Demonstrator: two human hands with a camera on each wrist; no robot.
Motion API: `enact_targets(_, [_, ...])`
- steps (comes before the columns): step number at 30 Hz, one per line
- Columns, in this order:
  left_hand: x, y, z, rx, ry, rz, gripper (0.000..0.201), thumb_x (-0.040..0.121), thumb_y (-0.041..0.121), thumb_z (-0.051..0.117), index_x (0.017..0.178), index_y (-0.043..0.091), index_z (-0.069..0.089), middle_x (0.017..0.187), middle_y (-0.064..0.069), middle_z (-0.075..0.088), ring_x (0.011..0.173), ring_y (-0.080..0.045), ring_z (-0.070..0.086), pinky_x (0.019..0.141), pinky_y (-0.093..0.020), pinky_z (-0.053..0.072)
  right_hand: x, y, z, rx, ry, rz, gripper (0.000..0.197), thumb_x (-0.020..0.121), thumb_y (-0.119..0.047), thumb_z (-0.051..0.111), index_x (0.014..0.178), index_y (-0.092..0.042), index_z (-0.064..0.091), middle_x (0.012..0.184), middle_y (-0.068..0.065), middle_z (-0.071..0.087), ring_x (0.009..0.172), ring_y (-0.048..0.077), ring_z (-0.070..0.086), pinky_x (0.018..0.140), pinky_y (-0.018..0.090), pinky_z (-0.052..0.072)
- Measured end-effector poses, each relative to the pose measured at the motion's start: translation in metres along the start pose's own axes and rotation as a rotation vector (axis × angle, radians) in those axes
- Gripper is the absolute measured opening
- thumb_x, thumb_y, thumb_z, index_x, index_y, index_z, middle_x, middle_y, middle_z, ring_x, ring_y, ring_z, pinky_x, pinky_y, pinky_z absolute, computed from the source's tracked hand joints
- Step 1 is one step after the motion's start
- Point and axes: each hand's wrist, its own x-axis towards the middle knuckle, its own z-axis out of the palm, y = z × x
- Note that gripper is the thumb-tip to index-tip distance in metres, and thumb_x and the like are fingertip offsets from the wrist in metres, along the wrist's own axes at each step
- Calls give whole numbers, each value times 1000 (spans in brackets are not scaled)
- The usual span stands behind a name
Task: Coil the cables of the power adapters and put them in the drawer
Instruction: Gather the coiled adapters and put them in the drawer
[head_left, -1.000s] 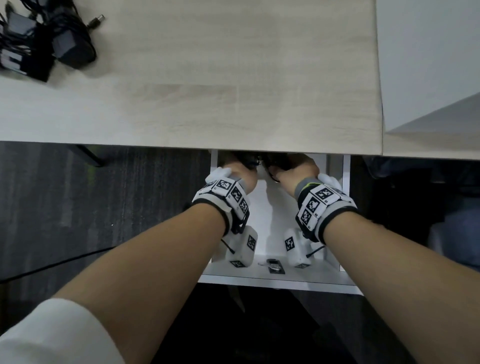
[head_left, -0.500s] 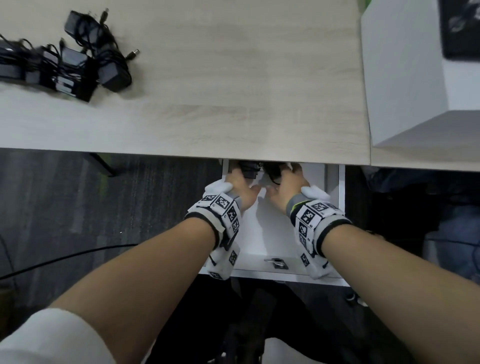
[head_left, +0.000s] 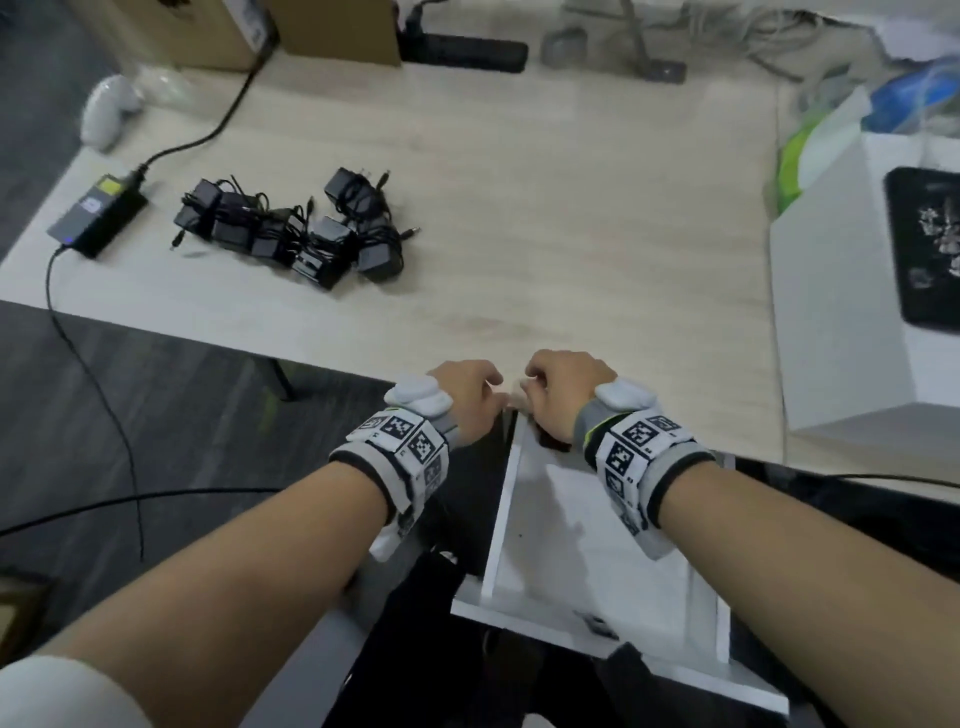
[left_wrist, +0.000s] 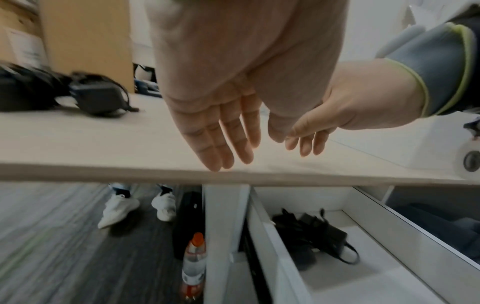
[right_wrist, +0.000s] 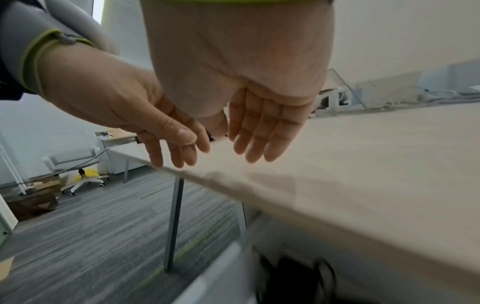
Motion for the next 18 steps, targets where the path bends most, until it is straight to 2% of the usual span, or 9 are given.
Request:
enact_targets(4, [11, -31, -40, -88, 200, 12, 30, 87, 46, 59, 113, 31, 63, 98, 13, 68, 89, -14, 64, 83, -31, 51, 35, -28, -13, 22, 69, -54, 30, 93, -39, 49, 119, -26, 56, 116, -2, 63, 100, 24, 61, 81, 32, 47])
enact_targets(7, [26, -68, -71, -164, 439, 18, 33, 88, 33, 64, 118, 21, 64, 111, 2, 66, 97, -18, 63, 84, -26, 44, 70, -58, -21, 37, 84, -84, 34, 93, -40, 48, 125, -27, 52, 122, -2, 59, 105, 24, 59, 84, 33, 47])
enact_targets(9, [32, -86, -83, -178, 556, 24, 43, 85, 27, 68, 125, 17, 59, 119, -6, 60, 104, -23, 59, 88, -29, 43, 81, -70, -22, 53, 93, -86, 36, 93, -40, 49, 127, -28, 49, 124, -1, 56, 106, 24, 58, 86, 35, 47])
enact_targets(13, [55, -127, -105, -164, 564, -60, 63, 80, 28, 70, 137, 22, 44, 128, -12, 49, 113, -30, 49, 95, -40, 42, 111, -101, -19, 57, 69, -107, 47, 93, -38, 52, 136, -27, 38, 132, 3, 48, 111, 27, 56, 88, 36, 46])
enact_targets(16, [78, -144, -111, -85, 560, -127, 73, 73, 34, 70, 139, 28, 39, 125, -9, 49, 113, -32, 49, 89, -43, 46, 138, -125, -15, 102, 54, -84, 63, 88, -41, 58, 142, -30, 28, 136, 6, 42, 111, 31, 55, 87, 36, 45])
enact_targets(18, [98, -157, -115, -56, 474, -170, 79, 69, 38, 70, 139, 32, 34, 126, -9, 49, 112, -33, 49, 89, -45, 45, 163, -144, -10, 163, 40, -41, 72, 83, -43, 65, 142, -35, 24, 136, 5, 40, 109, 32, 56, 86, 34, 45])
